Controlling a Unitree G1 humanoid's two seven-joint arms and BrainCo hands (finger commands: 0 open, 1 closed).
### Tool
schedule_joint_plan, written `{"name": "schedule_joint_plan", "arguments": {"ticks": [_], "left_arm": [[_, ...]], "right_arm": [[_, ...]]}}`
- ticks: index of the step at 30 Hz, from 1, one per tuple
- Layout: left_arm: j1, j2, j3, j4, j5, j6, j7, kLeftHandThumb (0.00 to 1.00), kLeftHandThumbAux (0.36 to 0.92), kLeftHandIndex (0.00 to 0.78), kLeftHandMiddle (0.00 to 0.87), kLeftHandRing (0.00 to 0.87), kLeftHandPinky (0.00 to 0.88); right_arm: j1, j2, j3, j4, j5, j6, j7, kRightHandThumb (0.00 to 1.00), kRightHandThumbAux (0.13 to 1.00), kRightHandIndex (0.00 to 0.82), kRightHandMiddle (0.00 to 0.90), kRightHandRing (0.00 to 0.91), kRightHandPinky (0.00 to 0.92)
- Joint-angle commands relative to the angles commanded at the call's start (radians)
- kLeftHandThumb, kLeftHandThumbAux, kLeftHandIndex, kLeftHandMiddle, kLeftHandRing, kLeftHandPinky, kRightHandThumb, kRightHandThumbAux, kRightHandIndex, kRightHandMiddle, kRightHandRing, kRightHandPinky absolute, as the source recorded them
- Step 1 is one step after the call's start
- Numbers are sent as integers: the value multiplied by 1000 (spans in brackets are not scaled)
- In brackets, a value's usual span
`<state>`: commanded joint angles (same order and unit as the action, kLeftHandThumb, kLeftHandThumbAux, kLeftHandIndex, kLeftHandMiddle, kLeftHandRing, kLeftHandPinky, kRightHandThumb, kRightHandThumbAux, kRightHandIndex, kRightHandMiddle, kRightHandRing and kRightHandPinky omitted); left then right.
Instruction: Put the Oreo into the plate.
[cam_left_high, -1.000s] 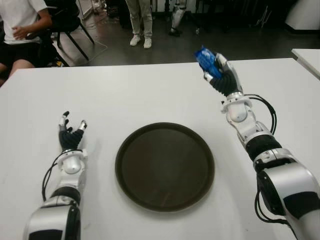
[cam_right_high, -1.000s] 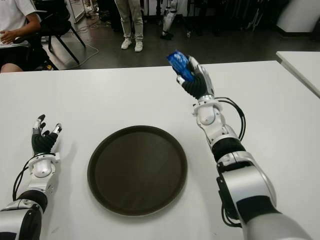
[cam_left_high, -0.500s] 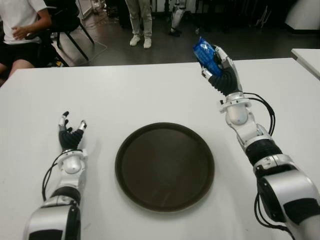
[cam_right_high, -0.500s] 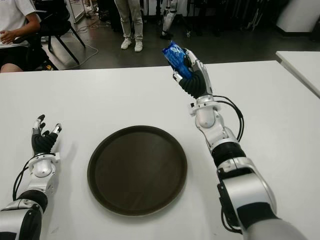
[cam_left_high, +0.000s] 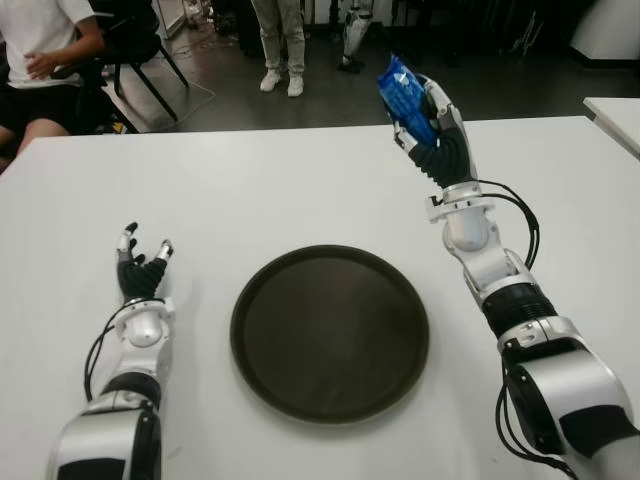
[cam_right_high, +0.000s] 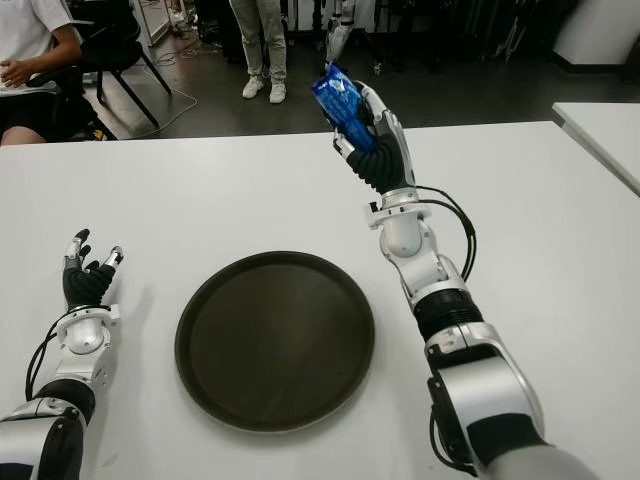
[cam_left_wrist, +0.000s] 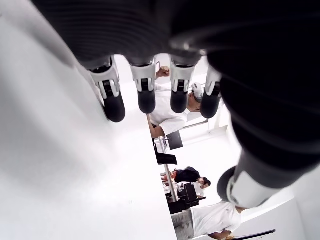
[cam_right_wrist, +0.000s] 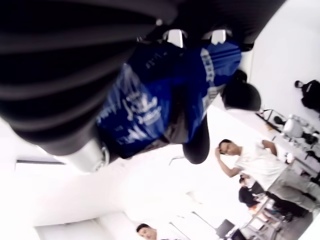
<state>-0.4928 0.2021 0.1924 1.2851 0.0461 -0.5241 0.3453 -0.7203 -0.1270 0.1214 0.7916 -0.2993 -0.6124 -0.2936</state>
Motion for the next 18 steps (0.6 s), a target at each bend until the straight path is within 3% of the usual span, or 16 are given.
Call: {"name": "schedule_joint_plan", "arguments": {"ticks": [8, 15, 18], "left_arm": [[0, 1, -1, -1, 6, -5, 4, 0, 678, 45, 40, 8, 0], [0, 5, 4, -6, 6, -15, 14, 0, 661, 49, 41, 10, 3], [-7, 25, -6, -34, 25, -44, 53, 0, 651, 52, 43, 11, 1]], "right_arm": [[41, 39, 36, -22, 8, -9, 84, 859, 670, 420, 532, 838, 845], [64, 49, 53, -34, 13, -1, 164, 857, 673, 414, 523, 835, 844], [74, 51, 73, -35, -8, 7, 187, 857, 673, 413, 522, 835, 843]]}}
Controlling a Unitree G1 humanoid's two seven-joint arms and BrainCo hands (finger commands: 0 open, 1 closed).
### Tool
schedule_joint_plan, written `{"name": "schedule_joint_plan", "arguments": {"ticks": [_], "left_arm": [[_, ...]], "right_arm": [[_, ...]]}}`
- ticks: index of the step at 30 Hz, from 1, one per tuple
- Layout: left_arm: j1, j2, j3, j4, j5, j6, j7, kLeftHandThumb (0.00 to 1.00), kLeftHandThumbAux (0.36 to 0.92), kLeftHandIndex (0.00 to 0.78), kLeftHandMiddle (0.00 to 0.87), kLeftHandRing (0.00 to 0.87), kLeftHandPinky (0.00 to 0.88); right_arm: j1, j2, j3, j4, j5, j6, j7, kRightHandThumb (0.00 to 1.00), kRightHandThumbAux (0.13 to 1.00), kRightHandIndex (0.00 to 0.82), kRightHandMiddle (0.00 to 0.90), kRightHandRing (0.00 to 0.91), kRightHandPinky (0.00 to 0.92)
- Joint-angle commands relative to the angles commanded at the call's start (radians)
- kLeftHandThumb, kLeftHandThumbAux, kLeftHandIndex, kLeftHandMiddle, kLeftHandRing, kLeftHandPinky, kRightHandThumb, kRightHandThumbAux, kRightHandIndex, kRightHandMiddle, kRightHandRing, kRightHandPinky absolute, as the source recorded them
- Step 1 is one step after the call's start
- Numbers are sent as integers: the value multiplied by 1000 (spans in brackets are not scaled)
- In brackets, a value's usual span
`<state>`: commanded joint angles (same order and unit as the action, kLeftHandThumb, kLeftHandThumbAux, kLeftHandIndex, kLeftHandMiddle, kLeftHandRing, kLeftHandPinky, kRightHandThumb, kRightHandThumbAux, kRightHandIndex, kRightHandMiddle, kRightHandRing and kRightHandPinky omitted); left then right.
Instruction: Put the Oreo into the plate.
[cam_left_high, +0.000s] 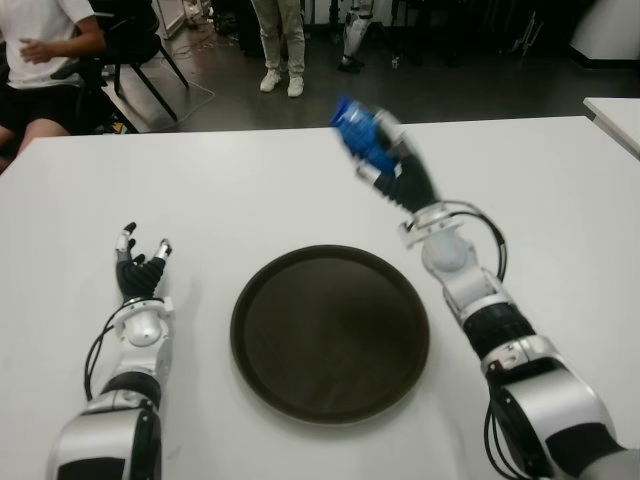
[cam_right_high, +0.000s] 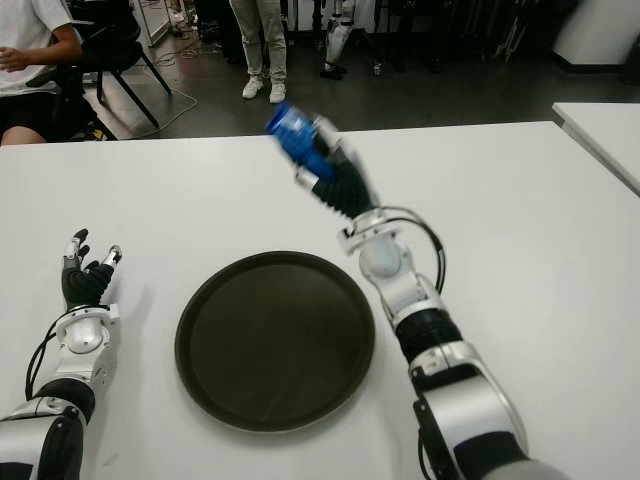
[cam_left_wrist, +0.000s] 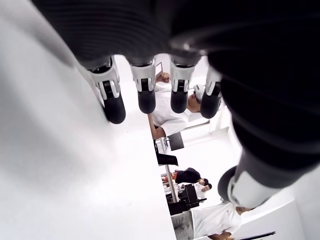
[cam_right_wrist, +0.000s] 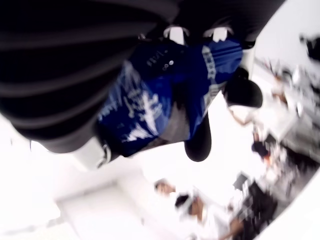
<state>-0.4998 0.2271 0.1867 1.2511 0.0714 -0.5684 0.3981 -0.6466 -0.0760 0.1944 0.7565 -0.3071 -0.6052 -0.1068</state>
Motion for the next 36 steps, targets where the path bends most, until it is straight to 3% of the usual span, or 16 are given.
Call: {"name": "schedule_joint_plan", "arguments": {"ticks": [5, 13, 23, 27, 36], "left_arm": [[7, -6, -30, -48, 43, -62, 78, 0, 676, 53, 48, 16, 12], [8, -3, -42, -51, 52, -106, 85, 0, 720, 51, 50, 28, 32], [11, -4, -57, -36, 59, -101, 77, 0, 740, 59, 60, 43, 41], [11, -3, -56, -35, 57, -96, 71, 0, 742, 59, 55, 42, 44], [17, -4, -53, -38, 54, -96, 71, 0, 732, 56, 43, 34, 40]], "right_arm": [[13, 9, 29, 18, -15, 11, 31, 855, 674, 412, 522, 843, 843], [44, 11, 76, 46, -25, 37, 91, 857, 671, 421, 519, 842, 837], [57, 47, 108, 157, -11, 8, 162, 856, 674, 413, 518, 826, 827], [71, 36, 119, 158, -11, 10, 212, 856, 674, 411, 523, 836, 834], [80, 20, 154, 120, -68, 30, 209, 855, 675, 408, 524, 855, 849]]}}
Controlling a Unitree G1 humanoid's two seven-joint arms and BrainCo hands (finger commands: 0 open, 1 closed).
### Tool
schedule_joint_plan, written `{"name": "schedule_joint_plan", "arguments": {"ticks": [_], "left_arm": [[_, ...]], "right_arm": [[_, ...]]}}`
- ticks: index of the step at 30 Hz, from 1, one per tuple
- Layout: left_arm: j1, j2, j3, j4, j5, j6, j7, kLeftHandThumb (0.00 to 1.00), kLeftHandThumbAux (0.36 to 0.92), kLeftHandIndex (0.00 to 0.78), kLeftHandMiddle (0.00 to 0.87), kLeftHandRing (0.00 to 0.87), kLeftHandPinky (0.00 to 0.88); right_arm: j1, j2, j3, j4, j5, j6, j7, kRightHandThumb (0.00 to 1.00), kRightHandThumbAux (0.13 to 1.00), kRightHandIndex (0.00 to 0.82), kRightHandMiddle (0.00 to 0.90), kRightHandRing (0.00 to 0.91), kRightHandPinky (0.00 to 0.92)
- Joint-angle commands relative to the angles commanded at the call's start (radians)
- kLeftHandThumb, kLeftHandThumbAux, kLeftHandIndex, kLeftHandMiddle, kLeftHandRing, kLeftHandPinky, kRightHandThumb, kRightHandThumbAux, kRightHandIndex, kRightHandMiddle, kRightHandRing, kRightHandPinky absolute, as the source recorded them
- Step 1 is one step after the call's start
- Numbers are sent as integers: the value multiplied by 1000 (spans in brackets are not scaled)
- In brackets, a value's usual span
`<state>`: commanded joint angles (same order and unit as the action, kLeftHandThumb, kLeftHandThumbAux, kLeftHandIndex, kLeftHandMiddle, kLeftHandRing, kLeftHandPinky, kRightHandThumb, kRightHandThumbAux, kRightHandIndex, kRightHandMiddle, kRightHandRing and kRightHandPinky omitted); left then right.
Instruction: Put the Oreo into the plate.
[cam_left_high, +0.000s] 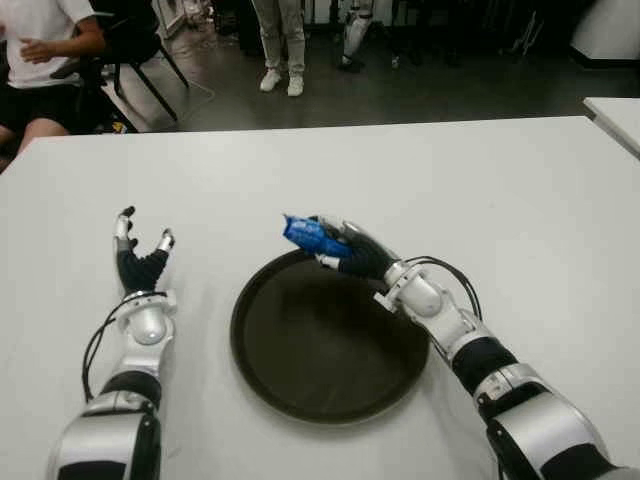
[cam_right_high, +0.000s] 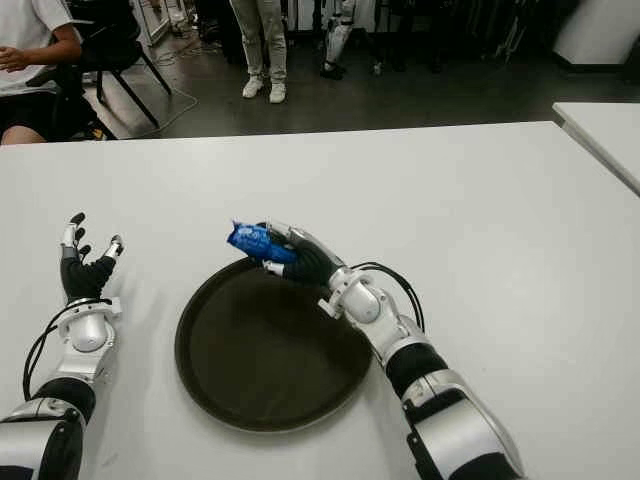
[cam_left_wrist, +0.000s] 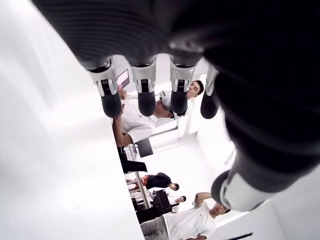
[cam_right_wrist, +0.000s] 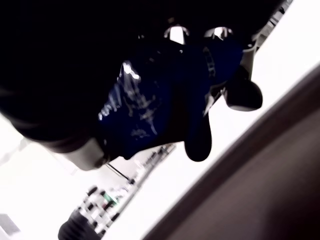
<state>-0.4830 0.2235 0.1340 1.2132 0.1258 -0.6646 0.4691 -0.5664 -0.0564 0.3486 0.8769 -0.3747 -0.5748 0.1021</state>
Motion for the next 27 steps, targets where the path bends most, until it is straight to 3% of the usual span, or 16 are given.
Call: {"name": "schedule_joint_plan", "arguments": {"ticks": [19, 27], "left_arm": [[7, -17, 30, 3, -41, 9, -27, 0, 743, 49, 51, 34, 36], [10, -14, 27, 9, -33, 15, -18, 0, 712, 37, 46, 29, 33]], "right_arm": [[6, -8, 36, 24, -7, 36, 85, 855, 675, 407, 528, 848, 851], [9, -13, 33, 37, -7, 75, 103, 855, 675, 408, 526, 843, 844]]}}
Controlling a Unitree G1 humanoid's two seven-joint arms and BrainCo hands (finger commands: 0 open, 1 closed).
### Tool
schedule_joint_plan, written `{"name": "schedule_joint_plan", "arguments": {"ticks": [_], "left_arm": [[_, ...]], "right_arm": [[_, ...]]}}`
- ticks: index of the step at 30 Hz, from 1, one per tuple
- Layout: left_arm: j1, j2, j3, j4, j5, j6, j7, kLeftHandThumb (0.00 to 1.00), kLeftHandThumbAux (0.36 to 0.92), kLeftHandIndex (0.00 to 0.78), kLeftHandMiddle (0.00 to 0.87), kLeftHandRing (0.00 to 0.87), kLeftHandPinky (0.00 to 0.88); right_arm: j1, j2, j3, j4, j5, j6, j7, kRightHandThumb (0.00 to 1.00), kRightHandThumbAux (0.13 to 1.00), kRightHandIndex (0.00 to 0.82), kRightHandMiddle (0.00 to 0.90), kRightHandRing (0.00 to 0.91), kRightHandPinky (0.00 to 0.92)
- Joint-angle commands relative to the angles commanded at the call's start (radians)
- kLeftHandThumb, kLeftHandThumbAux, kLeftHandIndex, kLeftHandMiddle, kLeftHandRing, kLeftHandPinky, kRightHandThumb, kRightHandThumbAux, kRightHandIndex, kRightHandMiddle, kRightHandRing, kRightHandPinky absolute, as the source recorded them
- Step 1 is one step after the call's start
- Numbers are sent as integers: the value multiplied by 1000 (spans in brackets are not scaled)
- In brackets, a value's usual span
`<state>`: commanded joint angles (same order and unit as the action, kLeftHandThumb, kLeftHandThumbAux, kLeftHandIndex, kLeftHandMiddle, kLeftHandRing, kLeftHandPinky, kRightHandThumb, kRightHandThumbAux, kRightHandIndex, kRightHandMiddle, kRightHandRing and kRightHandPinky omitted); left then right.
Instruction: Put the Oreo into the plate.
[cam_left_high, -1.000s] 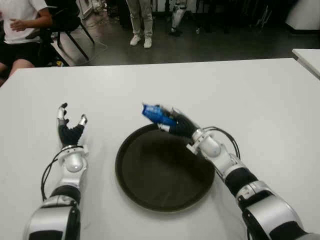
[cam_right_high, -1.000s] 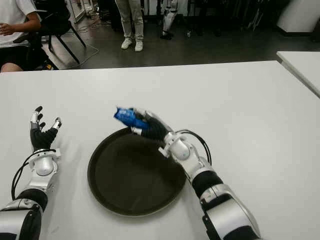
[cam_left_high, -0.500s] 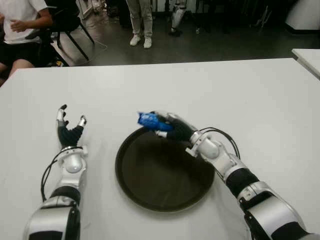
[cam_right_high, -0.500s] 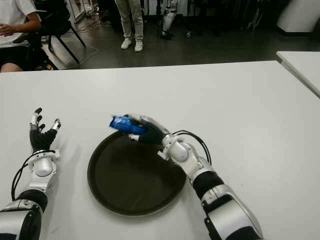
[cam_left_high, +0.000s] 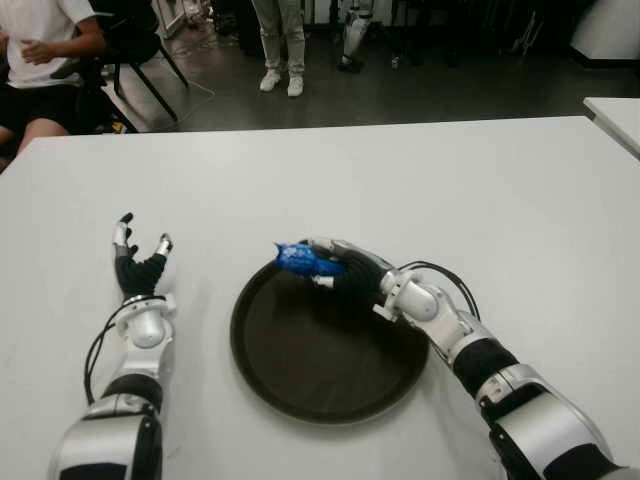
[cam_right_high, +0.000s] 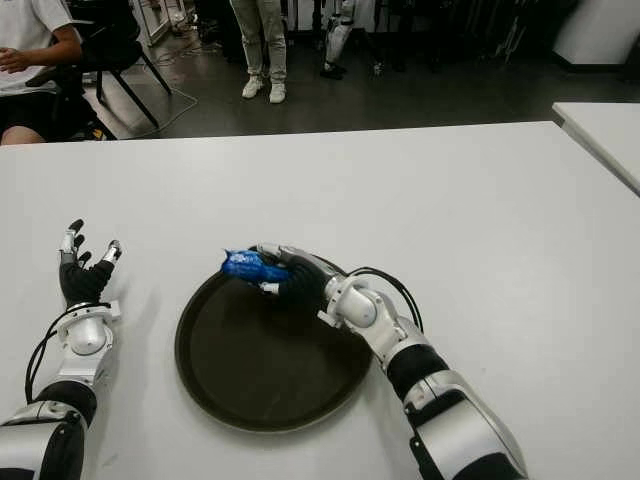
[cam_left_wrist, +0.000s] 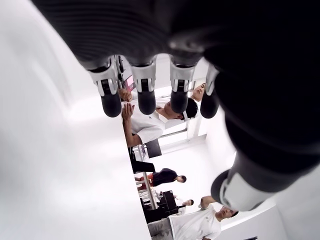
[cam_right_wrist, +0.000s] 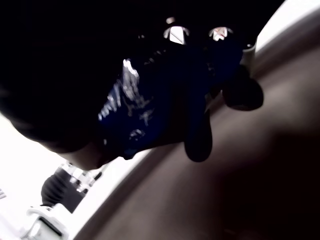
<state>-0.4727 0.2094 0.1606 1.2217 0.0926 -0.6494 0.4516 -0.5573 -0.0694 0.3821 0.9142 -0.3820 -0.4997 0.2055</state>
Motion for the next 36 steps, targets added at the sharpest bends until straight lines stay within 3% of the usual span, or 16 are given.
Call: {"name": "schedule_joint_plan", "arguments": {"ticks": [15, 29, 36], "left_arm": [[0, -4, 3, -3, -8, -9, -7, 0, 721, 41, 45, 30, 35], [5, -1, -3, -7, 1, -3, 2, 0, 745, 41, 41, 21, 21], [4, 0, -6, -4, 4, 7, 6, 0, 735, 38, 41, 21, 27]], "right_arm": [[1, -10, -5, 18, 4, -21, -4, 856, 674, 409, 527, 837, 843], [8, -48, 11, -4, -25, -16, -12, 855, 674, 410, 525, 841, 846], [15, -88, 21, -26, -41, -10, 2, 855, 674, 411, 525, 843, 844]]}}
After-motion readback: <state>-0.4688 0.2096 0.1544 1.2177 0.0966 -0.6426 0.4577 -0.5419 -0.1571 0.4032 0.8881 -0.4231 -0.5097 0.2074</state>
